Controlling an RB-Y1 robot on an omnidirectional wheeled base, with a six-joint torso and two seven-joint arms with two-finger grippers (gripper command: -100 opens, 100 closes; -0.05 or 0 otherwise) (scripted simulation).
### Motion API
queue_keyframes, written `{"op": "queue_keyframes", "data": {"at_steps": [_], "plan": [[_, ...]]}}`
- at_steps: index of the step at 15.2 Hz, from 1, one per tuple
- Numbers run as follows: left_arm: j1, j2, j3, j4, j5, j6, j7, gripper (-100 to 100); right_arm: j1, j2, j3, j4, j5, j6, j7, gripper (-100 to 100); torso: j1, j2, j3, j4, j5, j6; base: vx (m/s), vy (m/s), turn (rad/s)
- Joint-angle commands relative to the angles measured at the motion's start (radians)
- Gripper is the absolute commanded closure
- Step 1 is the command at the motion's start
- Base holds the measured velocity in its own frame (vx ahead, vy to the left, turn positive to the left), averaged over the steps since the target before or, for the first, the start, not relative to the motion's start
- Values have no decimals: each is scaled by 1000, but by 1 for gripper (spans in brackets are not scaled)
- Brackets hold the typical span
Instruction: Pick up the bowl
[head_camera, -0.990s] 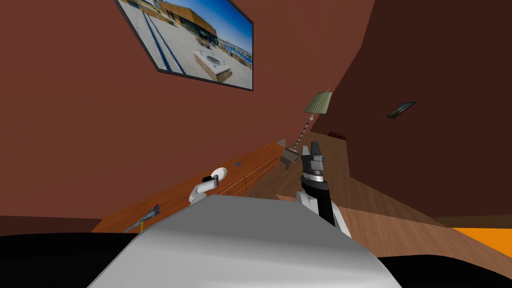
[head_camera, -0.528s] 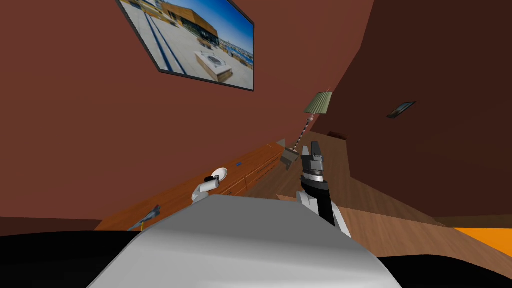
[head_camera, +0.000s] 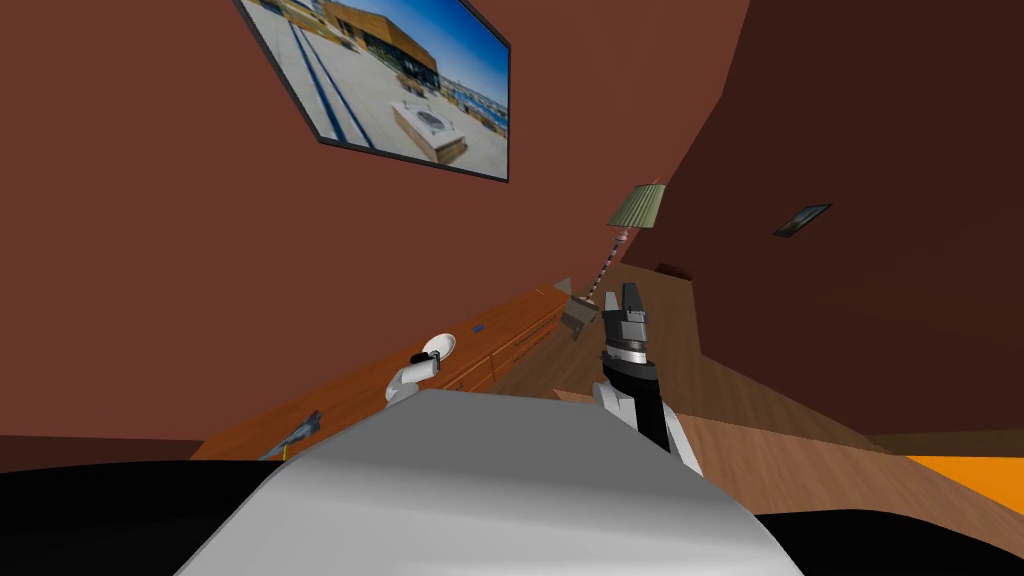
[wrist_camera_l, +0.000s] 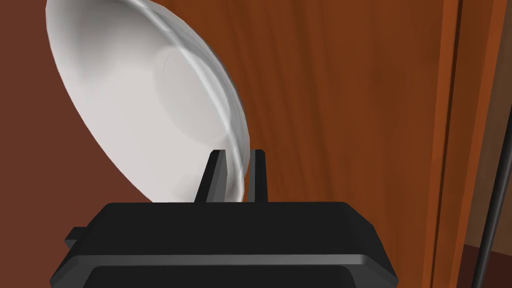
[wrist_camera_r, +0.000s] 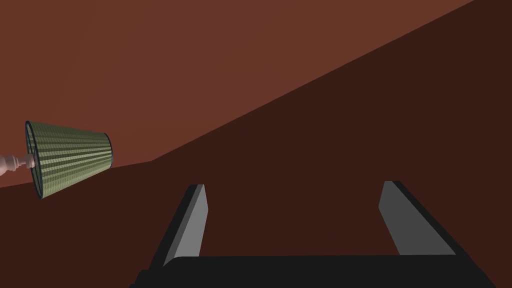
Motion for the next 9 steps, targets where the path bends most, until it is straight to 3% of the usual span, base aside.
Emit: {"op": "queue_keyframes", "data": {"at_steps": [1, 8, 9], "plan": [[14, 0, 1, -31, 10, 19, -9, 100, 0, 0, 0, 0, 0, 0, 0, 0, 0, 0, 0, 0, 0, 0, 0, -13, -2], [61, -3, 5, -140, 38, 87, -34, 100, 0, 0, 0, 0, 0, 0, 0, 0, -3, 2, 1, 1, -1, 0, -8, -28, 4], [53, -2, 4, -123, 34, 75, -29, 100, 0, 0, 0, 0, 0, 0, 0, 0, -3, 2, 1, 1, -1, 0, -5, -14, 4]]}}
